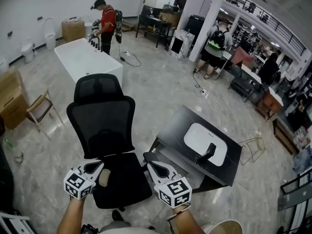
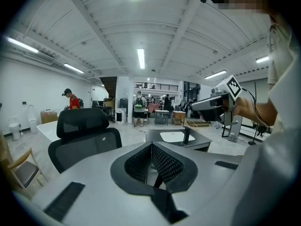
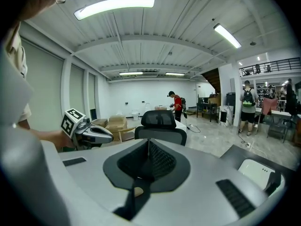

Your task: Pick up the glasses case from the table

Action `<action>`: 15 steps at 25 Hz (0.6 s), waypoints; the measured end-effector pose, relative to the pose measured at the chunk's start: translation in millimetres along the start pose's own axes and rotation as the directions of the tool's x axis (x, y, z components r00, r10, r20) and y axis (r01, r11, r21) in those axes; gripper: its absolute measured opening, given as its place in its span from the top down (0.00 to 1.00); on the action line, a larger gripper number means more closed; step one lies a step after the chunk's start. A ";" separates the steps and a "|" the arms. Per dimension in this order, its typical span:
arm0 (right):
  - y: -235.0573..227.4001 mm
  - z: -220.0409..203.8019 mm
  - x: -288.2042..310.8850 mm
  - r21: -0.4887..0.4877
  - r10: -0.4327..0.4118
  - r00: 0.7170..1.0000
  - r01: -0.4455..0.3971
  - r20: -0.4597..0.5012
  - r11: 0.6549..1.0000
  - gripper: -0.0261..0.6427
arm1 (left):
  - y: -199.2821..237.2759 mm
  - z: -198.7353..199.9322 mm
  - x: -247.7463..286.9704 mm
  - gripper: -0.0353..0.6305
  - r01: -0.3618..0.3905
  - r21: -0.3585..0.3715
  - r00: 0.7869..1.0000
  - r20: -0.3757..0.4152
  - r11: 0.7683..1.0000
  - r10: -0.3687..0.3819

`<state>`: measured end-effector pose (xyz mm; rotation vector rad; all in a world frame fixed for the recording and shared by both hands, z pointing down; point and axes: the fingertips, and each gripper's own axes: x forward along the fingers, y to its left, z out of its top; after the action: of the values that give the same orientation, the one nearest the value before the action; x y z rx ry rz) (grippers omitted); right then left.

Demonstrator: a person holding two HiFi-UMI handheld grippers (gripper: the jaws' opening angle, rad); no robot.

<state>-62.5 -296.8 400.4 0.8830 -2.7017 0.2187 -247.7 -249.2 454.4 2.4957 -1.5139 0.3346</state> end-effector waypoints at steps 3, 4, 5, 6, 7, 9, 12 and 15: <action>-3.6 -2.3 23.2 0.010 -0.015 1.000 0.015 -0.003 1.000 0.92 | 22.3 -12.4 13.3 0.92 0.025 -0.014 1.000 -0.018 1.000 -0.026; -3.8 -3.2 30.9 0.014 -0.017 1.000 0.017 -0.005 1.000 0.92 | 29.3 -17.1 16.7 0.92 0.032 -0.019 0.999 -0.025 0.999 -0.033; -3.6 -4.0 38.2 0.016 -0.019 1.000 0.019 -0.006 1.000 0.92 | 36.0 -21.3 19.6 0.92 0.039 -0.024 0.999 -0.031 0.999 -0.039; -3.4 -4.5 45.4 0.019 -0.020 1.000 0.020 -0.008 1.000 0.92 | 42.4 -25.1 22.1 0.92 0.044 -0.029 0.998 -0.037 0.999 -0.045; -3.0 -4.8 52.3 0.020 -0.021 1.000 0.021 -0.011 1.000 0.92 | 48.6 -28.8 24.4 0.92 0.048 -0.034 0.998 -0.043 0.998 -0.049; -1.2 -5.9 64.4 0.022 -0.020 1.000 0.020 -0.017 1.000 0.92 | 59.4 -36.8 27.1 0.92 0.054 -0.045 0.997 -0.057 0.998 -0.056; 0.5 -10.3 82.8 0.029 -0.014 1.000 0.015 -0.021 0.999 0.92 | 75.8 -52.6 30.5 0.92 0.052 -0.061 0.995 -0.079 0.997 -0.057; -1.0 -16.6 100.9 0.039 0.002 1.000 -0.001 -0.029 0.999 0.92 | 90.6 -70.3 35.0 0.92 0.039 -0.087 0.994 -0.100 0.995 -0.047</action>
<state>-135.9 -349.6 448.4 0.8824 -2.6796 0.2832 -318.6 -299.6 536.7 2.4030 -1.4030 0.3767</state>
